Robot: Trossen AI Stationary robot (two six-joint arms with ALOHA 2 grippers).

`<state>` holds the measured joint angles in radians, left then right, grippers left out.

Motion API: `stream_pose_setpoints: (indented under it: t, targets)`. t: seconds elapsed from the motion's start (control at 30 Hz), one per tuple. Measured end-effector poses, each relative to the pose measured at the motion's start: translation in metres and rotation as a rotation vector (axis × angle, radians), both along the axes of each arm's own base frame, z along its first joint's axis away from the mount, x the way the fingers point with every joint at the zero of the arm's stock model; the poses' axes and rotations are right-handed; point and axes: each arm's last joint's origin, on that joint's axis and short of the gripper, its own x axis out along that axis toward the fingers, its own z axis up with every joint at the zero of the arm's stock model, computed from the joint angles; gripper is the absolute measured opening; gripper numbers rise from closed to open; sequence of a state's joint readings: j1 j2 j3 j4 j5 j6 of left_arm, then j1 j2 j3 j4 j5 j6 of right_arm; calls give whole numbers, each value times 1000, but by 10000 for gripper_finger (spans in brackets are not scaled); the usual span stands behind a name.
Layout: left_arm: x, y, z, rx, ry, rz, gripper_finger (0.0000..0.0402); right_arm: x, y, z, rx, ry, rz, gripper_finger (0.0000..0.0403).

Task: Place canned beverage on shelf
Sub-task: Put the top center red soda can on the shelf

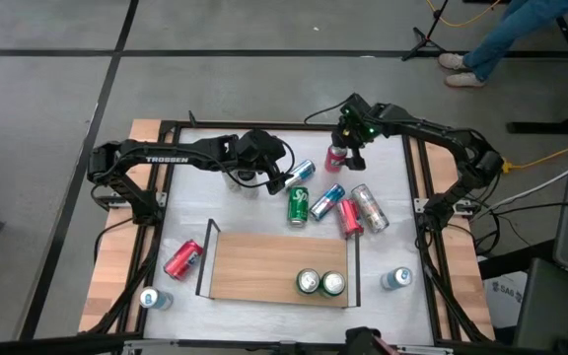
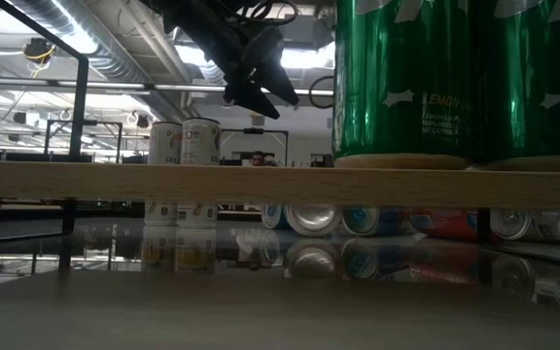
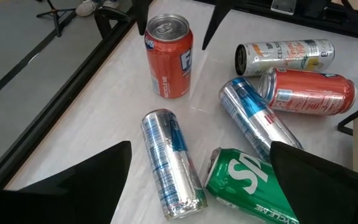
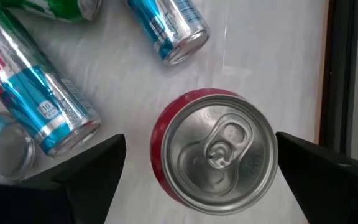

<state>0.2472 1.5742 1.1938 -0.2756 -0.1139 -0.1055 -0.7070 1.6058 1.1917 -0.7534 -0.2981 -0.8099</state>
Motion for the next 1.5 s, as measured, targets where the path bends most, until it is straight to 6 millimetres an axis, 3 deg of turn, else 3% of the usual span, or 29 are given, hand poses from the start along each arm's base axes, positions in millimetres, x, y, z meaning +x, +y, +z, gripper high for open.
stream_pose_setpoints:
  t: [0.87,1.13,1.5]
  targets:
    - [0,0,0,0,0,0,377,-1,-2,0,-48,43,-47,397]
    - [0,0,0,0,0,0,377,3,-5,-14,-20,78,-45,394]
    - [0,0,0,2,1,-1,377,6,-3,-15,24,54,-37,289]
